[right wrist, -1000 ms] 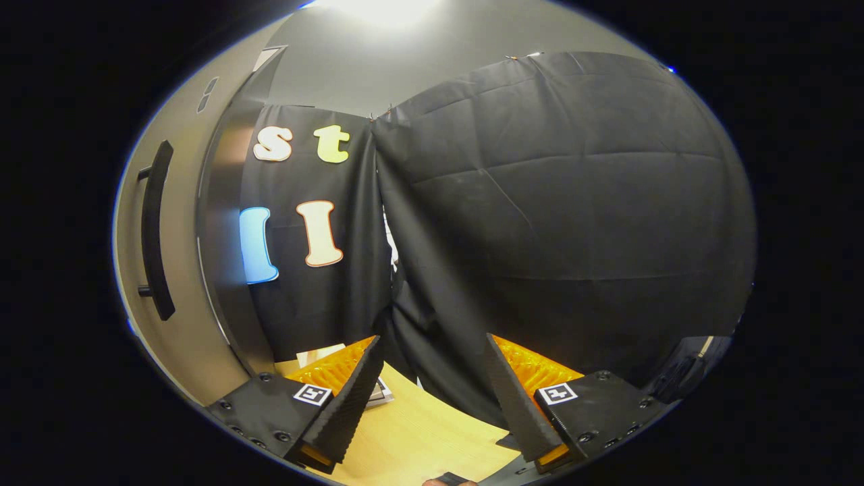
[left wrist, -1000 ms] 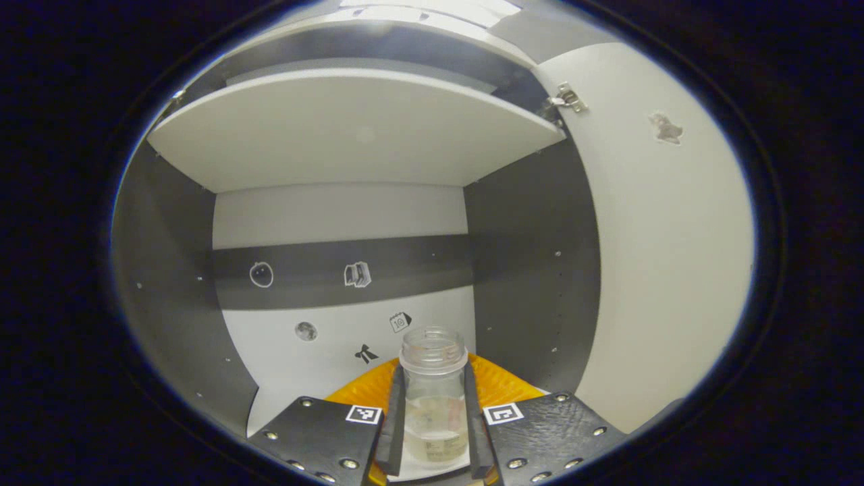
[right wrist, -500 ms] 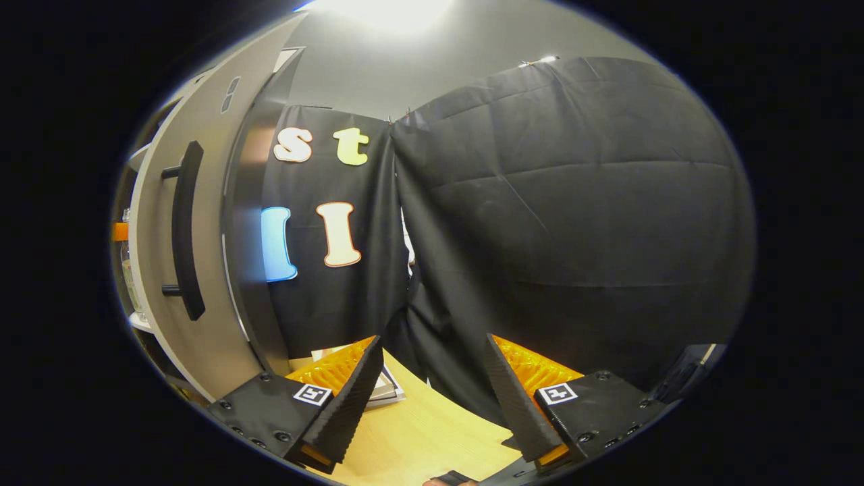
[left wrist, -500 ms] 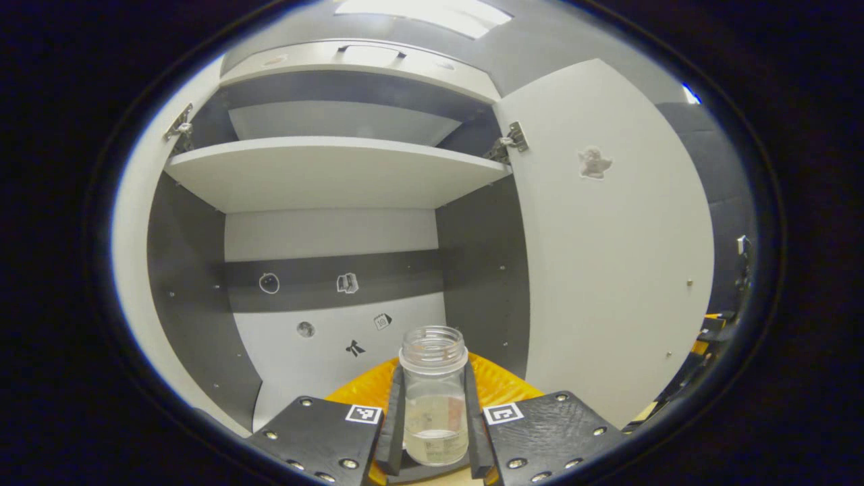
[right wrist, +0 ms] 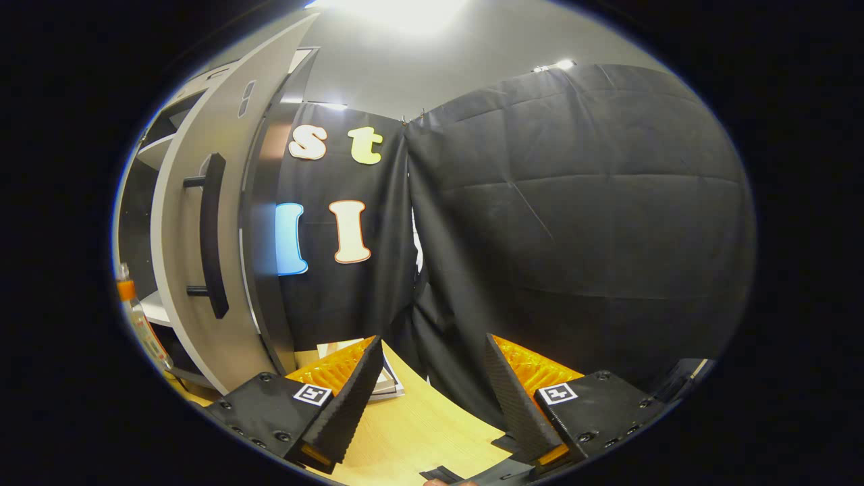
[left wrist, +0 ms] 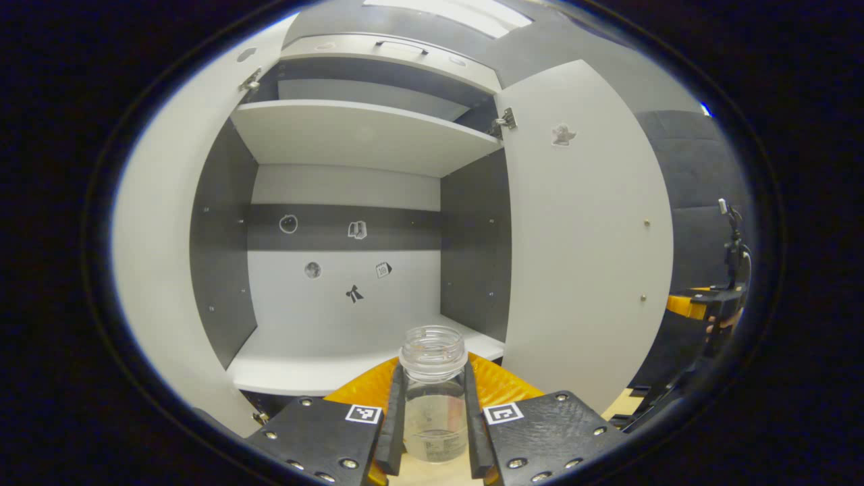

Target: Grasp the bottle in the cabinet with the left hand and place it on the coaster, then close the right door with the right hand and the left door with the left hand.

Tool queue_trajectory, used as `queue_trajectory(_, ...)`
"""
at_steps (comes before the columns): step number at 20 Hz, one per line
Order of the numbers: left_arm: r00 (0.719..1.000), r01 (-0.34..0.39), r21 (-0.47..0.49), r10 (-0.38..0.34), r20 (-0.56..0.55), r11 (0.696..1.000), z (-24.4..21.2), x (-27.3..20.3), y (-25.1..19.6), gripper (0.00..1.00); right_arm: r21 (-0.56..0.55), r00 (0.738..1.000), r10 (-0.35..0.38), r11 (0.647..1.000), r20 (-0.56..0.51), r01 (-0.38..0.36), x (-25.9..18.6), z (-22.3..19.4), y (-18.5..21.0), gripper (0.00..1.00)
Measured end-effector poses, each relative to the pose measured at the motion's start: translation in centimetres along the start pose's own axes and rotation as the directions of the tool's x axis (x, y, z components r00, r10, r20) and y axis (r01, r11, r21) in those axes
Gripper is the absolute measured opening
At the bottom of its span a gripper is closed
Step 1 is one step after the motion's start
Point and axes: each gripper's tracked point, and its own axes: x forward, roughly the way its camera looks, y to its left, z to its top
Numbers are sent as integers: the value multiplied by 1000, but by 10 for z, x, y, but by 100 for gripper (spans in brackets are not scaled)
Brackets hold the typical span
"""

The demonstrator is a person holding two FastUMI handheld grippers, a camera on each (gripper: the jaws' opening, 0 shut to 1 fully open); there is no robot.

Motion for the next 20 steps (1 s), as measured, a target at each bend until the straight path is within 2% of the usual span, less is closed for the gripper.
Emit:
queue_trajectory(2, 1000, 2, -5, -2, -16, 1000, -25, -9, -3, 39, -4, 1000, 15, 1000, 1, -15, -6, 5, 1, 95)
queue_trajectory(6, 998, 36, -45, -38, -54, 998, -78, -23, -17, 41, -45, 1000, 12, 999, -5, -12, -19, 9, -6, 95)
queue_trajectory(8, 995, 53, -70, -58, -76, 996, -104, -29, -26, 41, -28, 1000, 6, 1000, -16, -6, -28, 9, -9, 95)
queue_trajectory(9, 994, 63, -79, -70, -87, 995, -117, -32, -32, 40, -15, 1000, 0, 1000, -22, 0, -31, 8, -10, 92)
queue_trajectory(11, 990, 75, -83, -85, -117, 994, -142, -37, -43, 40, 10, 1000, -16, 1000, -24, 17, -38, 9, -14, 92)
queue_trajectory(12, 987, 80, -84, -91, -135, 993, -155, -39, -49, 40, 17, 999, -24, 1000, -22, 24, -41, 10, -15, 95)
queue_trajectory(15, 976, 65, -84, -81, -201, 994, -196, -44, -58, 39, 29, 999, -37, 999, -10, 37, -50, 13, -19, 95)
queue_trajectory(17, 974, 66, -59, -78, -214, 996, -215, -46, -63, 40, 33, 999, -45, 998, -6, 46, -57, 15, -21, 95)
queue_trajectory(20, 971, 68, -74, -83, -225, 995, -235, -50, -74, 40, 38, 998, -57, 998, -13, 57, -68, 13, -22, 95)
